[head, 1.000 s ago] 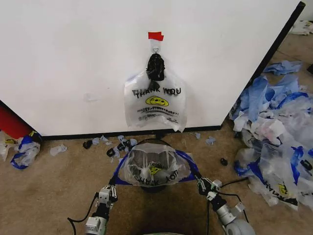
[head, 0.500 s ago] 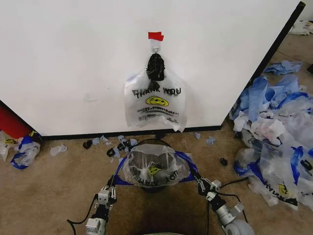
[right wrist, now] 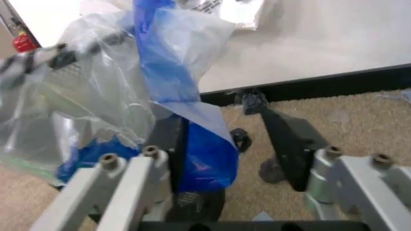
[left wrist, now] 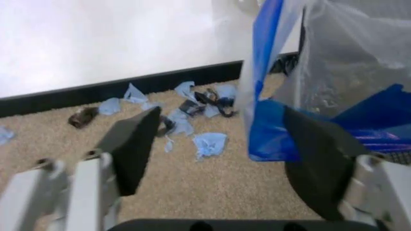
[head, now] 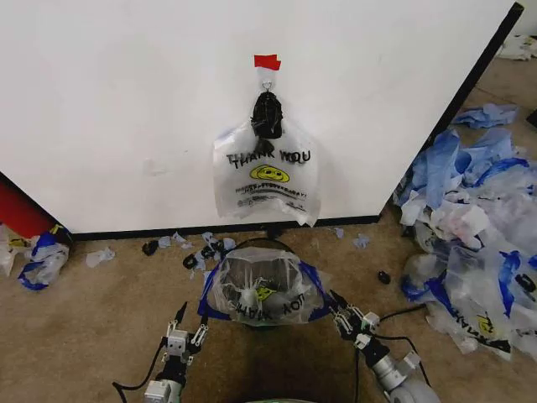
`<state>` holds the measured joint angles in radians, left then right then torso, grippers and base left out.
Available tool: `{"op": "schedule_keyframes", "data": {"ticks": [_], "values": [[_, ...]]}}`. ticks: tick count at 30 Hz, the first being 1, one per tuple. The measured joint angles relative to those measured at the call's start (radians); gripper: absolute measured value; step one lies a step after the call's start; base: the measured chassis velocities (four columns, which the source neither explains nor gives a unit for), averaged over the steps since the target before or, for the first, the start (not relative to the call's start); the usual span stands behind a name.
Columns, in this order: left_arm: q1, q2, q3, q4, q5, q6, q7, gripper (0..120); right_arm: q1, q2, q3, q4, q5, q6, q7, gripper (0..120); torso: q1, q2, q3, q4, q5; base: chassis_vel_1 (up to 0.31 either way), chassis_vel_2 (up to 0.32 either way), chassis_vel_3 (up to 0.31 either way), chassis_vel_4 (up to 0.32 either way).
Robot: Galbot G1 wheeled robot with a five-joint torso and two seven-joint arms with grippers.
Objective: Pick up the garbage bag from the wall and place it over the trash bin.
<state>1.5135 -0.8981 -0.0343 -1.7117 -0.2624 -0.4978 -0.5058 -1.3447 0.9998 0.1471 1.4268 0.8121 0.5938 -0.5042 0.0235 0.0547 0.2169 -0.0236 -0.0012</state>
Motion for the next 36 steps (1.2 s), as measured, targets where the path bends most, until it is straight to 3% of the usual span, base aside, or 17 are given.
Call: {"op": "schedule_keyframes", "data": {"ticks": [4, 5, 16, 24, 27, 32, 36], "values": [[0.015, 0.005, -0.015, -0.01, 0.004, 0.0, 0.0, 90, -0.013, -0.017, 0.004, 0.024, 0.011, -0.007, -0.008, 54, 0.0, 0.0, 0.0, -0.0001, 0.0001, 0.0, 0.0, 0.0, 0.0], [0.03, 0.008, -0.026, -0.024, 0.004, 0.0, 0.0, 98, -0.027, -0.037, 0.012, 0.052, 0.025, -0.01, -0.019, 63, 0.0, 0.0, 0.0, 0.0001, 0.0, 0.0, 0.0, 0.0, 0.0], [0.122, 0.002, -0.06, -0.123, 0.02, 0.005, -0.01, 100, -0.133, -0.158, 0.077, 0.225, 0.079, -0.004, -0.055, 100, 0.0, 0.0, 0.0, 0.0, 0.0001, 0.0, 0.0, 0.0, 0.0], [0.168, 0.017, -0.093, -0.229, -0.002, 0.007, -0.02, 100, -0.177, -0.162, 0.155, 0.344, 0.109, 0.015, -0.064, 100, 0.0, 0.0, 0.0, 0.0001, 0.0, 0.0, 0.0, 0.0, 0.0], [0.153, 0.059, -0.134, -0.295, -0.033, 0.023, -0.019, 100, -0.174, -0.14, 0.233, 0.403, 0.102, 0.025, -0.038, 100, 0.0, 0.0, 0.0, 0.0002, 0.0, 0.0, 0.0, 0.0, 0.0], [0.068, 0.135, -0.158, -0.33, -0.084, 0.038, -0.005, 100, -0.156, -0.119, 0.311, 0.437, 0.058, 0.034, -0.008, 100, 0.0, 0.0, 0.0, 0.0003, -0.0003, 0.0, 0.0, 0.0, 0.0], [-0.152, 0.275, -0.099, -0.334, -0.22, 0.061, 0.02, 100, -0.153, -0.082, 0.397, 0.481, 0.014, 0.035, 0.035, 100, 0.0, 0.0, 0.0, -0.0006, -0.0001, 0.0, 0.0, 0.0, 0.0]]}}
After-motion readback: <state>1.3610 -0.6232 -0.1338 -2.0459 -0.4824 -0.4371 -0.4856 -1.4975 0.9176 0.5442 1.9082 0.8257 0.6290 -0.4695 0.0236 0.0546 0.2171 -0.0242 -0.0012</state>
